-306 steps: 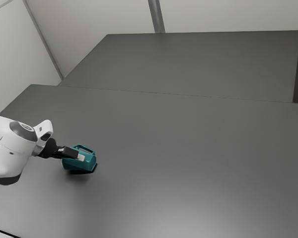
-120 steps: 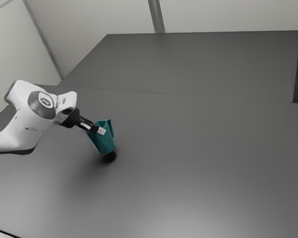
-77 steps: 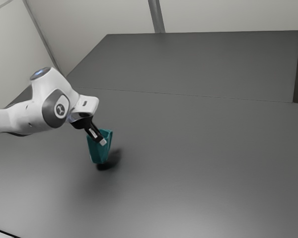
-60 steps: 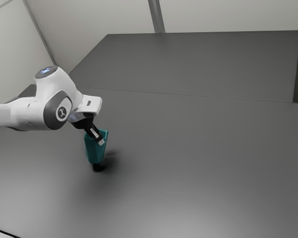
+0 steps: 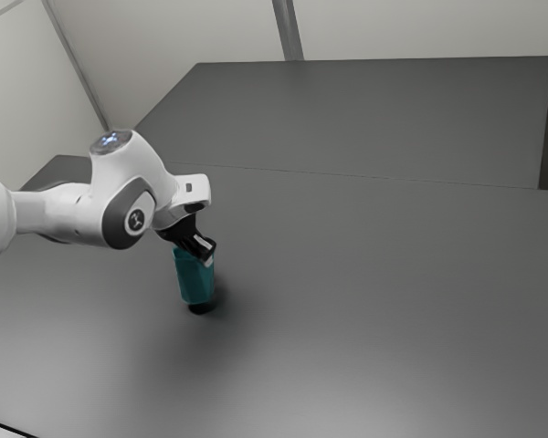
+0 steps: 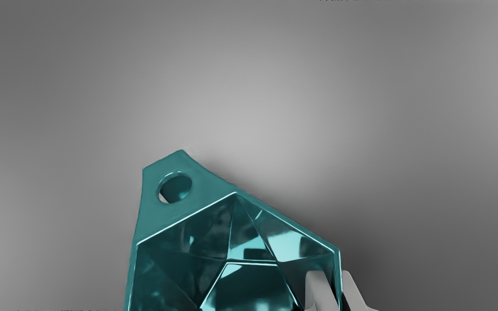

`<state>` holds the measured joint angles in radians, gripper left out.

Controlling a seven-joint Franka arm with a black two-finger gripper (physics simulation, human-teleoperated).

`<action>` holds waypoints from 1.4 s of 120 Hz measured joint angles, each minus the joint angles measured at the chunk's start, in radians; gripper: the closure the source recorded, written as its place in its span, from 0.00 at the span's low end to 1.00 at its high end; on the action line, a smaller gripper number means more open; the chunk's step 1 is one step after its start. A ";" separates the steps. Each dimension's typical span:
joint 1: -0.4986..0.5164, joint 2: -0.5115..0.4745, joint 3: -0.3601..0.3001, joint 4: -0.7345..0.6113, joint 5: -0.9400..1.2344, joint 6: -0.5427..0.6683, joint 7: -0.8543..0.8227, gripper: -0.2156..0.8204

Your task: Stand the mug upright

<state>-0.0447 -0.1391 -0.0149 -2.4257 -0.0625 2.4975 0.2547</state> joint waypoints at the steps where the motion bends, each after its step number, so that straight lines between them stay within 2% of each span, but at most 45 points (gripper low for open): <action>1: 0.000 0.002 0.001 0.000 0.000 0.003 -0.004 0.97; 35: -0.012 0.023 0.008 0.000 0.001 0.061 -0.124 0.97; 82: -0.011 0.035 0.008 0.000 0.001 0.065 -0.216 0.95; 95: -0.011 0.037 0.007 0.000 0.000 0.063 -0.230 0.90; 123: -0.012 0.041 0.007 0.008 -0.007 0.049 -0.258 0.71; 168: -0.012 0.047 0.004 0.049 -0.013 -0.054 -0.315 0.55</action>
<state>-0.0570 -0.0919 -0.0106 -2.3764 -0.0759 2.4438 -0.0601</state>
